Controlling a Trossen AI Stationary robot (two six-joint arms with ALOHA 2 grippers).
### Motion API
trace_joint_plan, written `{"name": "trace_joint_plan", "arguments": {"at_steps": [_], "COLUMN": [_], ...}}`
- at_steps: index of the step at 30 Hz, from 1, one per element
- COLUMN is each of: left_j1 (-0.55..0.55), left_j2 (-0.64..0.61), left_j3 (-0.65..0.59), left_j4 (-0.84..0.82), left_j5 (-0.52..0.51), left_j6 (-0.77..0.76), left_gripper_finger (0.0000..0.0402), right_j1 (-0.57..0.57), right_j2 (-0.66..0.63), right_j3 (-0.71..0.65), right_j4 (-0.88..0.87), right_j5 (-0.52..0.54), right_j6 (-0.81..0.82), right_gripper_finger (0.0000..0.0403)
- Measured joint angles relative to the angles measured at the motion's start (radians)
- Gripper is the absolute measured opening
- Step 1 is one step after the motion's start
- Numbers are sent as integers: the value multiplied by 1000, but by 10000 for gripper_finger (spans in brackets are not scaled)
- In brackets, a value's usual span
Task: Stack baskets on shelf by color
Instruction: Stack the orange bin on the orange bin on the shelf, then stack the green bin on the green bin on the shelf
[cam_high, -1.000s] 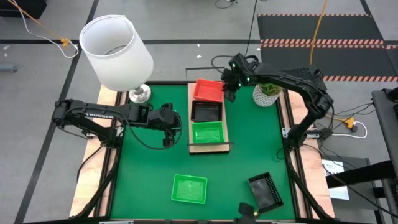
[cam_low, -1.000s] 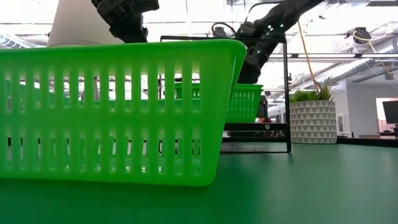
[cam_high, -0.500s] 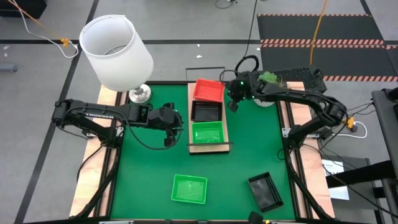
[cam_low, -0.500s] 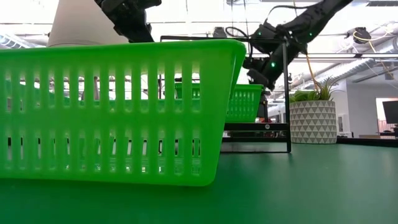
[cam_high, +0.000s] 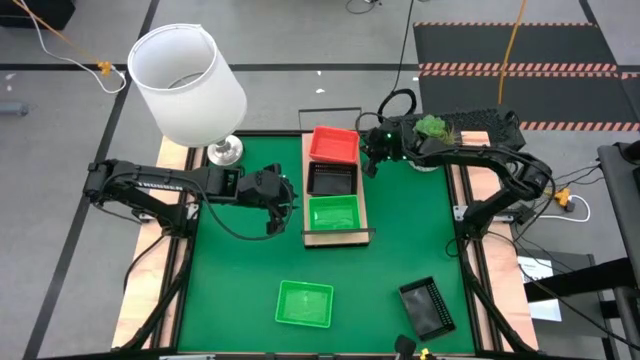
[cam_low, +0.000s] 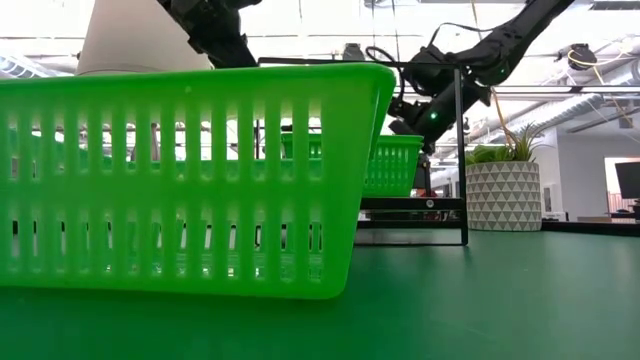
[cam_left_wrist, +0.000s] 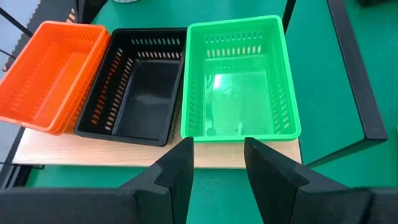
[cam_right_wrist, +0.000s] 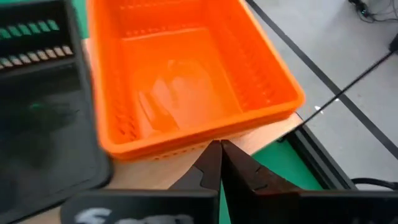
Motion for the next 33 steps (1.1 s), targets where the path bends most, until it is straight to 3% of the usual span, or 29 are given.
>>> {"name": "trace_joint_plan", "arguments": {"at_steps": [11,18,27,33], "left_j1": [-5,-27,-71,-218], "left_j2": [0,0,0,14], "left_j3": [0,0,0,0], "left_j4": [-3,-10,-19,-60], "left_j5": [0,0,-3,-16], "left_j6": [-4,-7,33,-51], "left_gripper_finger": [145,145,145,145], "right_j1": [-29,-23,194,347], "right_j2": [28,-79,-350,-480], "right_j3": [0,0,0,0], "right_j4": [117,9,-347,-416], "right_j5": [3,3,4,5], "right_j6": [-18,-13,31,91], "right_gripper_finger": [0,0,2,3]}}
